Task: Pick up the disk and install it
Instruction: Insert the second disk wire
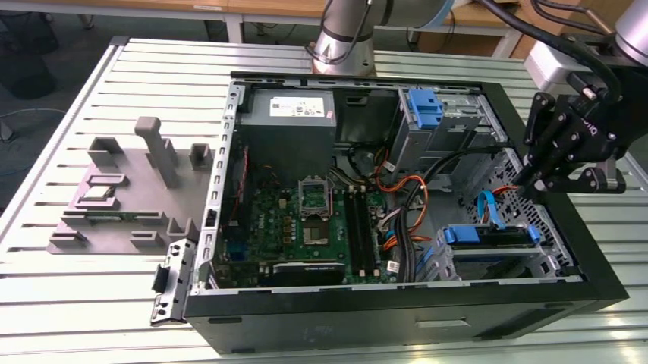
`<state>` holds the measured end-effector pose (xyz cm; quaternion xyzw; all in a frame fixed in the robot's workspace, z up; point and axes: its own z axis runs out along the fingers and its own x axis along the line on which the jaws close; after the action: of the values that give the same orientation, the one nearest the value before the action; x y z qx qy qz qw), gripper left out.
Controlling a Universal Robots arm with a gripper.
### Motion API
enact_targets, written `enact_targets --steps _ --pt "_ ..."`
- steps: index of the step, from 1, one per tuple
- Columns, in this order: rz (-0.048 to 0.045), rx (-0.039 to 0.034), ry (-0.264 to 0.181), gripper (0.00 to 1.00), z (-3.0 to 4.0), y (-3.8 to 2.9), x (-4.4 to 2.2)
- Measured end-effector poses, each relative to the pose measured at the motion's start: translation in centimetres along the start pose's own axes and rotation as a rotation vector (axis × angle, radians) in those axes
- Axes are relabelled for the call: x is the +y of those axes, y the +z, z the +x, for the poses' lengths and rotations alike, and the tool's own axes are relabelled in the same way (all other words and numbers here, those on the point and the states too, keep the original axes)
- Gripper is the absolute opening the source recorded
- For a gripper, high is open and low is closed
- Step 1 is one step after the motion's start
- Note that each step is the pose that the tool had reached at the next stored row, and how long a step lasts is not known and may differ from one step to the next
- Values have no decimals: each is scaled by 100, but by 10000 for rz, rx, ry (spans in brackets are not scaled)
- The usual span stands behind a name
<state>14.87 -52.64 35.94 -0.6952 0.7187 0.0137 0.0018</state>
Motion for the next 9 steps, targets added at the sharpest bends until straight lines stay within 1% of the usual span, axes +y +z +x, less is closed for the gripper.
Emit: enact_targets --steps 7,9 --pt "0 0 -4 24 -10 2 -11" --pt "0 1 -7 24 -12 2 -26"
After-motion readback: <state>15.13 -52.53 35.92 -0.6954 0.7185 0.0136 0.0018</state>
